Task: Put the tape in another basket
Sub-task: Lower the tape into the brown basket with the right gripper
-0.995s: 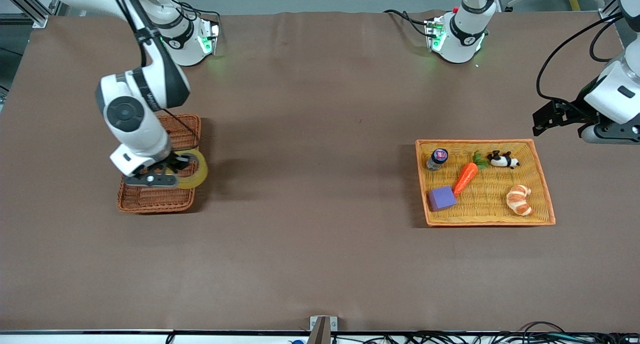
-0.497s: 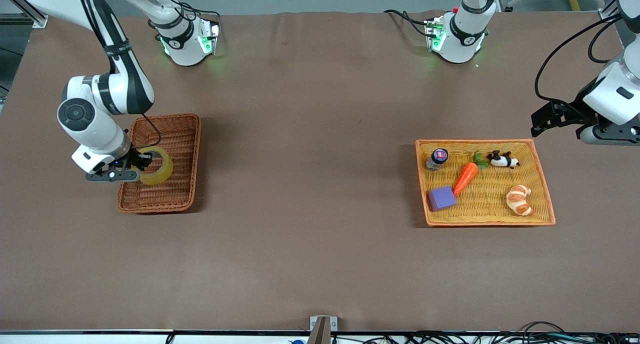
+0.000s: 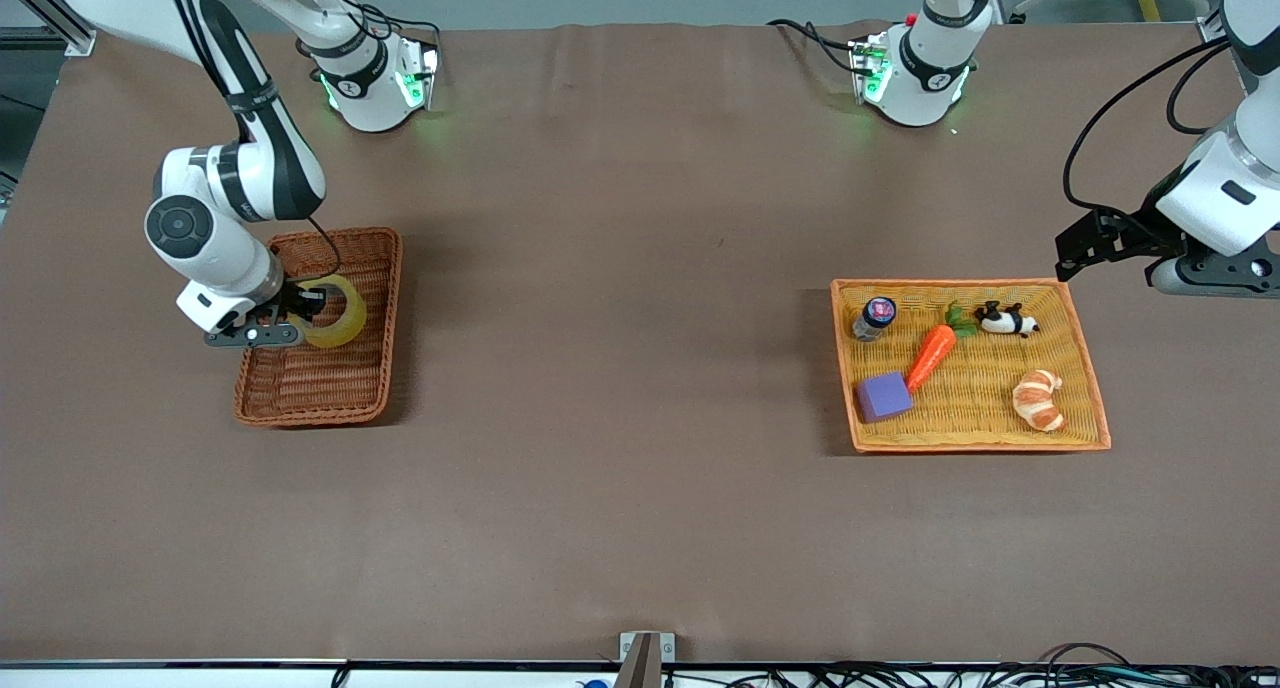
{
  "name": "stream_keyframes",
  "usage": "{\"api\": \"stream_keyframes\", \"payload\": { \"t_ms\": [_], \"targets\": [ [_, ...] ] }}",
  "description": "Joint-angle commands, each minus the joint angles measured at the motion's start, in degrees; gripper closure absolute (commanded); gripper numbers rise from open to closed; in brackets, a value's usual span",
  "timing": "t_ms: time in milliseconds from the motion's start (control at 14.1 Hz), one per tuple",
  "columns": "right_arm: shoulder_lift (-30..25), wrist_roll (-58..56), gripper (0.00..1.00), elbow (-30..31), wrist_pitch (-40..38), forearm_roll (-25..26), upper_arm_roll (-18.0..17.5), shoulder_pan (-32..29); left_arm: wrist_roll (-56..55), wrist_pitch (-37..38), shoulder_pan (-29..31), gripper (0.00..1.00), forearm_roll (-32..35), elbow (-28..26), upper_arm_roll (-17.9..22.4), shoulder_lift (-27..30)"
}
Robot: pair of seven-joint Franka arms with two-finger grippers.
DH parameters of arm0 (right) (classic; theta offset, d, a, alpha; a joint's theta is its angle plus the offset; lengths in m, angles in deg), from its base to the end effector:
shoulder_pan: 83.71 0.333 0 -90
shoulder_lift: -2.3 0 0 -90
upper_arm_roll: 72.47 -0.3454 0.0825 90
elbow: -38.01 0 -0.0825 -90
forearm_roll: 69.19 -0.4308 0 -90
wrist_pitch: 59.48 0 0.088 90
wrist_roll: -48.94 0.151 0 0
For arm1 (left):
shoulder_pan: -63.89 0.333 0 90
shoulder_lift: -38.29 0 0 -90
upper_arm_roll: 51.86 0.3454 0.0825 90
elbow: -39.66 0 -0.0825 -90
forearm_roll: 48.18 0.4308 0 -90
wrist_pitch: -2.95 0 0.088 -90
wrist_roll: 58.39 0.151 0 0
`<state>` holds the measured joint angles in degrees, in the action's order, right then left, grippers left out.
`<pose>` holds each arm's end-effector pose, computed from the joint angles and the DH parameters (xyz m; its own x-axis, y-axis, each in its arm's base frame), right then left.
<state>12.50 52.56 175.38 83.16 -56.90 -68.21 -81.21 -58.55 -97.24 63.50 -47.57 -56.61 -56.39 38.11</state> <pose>0.5178 -0.0219 0.1815 0.9931 0.0767 -0.0892 0.0882 -0.9872 0.1330 0.6164 -0.0516 0.5668 0.9943 -0.0847 0.0653 -0.0842 -0.9964 -0.0101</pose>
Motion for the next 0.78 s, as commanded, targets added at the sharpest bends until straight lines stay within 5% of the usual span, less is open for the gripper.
{"api": "stream_keyframes", "payload": {
  "t_ms": [0, 213, 355, 426, 710],
  "targets": [
    [-0.54, -1.51, 0.78, 1.58, 0.88, -1.91, -0.31, -0.04, 1.39, -0.7, 0.66, 0.0, -0.7, -0.24, -0.57, 0.35],
    [0.87, -1.69, 0.49, 1.14, 0.88, -2.0, -0.31, -0.12, 1.57, -0.7, 0.66, 0.0, -0.7, -0.24, -0.57, 0.26],
    [1.13, -1.6, 0.1, 0.88, 0.88, -2.09, -0.31, -0.12, 1.57, -0.7, 0.66, 0.0, -0.7, -0.24, -0.57, 0.26],
    [1.13, -1.51, 0.0, 0.01, 0.45, -2.09, -0.4, -0.12, 1.57, -0.7, 0.66, 0.0, -0.7, -0.24, -0.57, 0.26],
    [-5.79, -1.6, 0.0, -2.28, -1.32, -3.31, -0.13, -1.09, 1.57, -0.7, 0.75, 0.0, -0.7, -0.24, -0.57, 0.26]
  ]
}}
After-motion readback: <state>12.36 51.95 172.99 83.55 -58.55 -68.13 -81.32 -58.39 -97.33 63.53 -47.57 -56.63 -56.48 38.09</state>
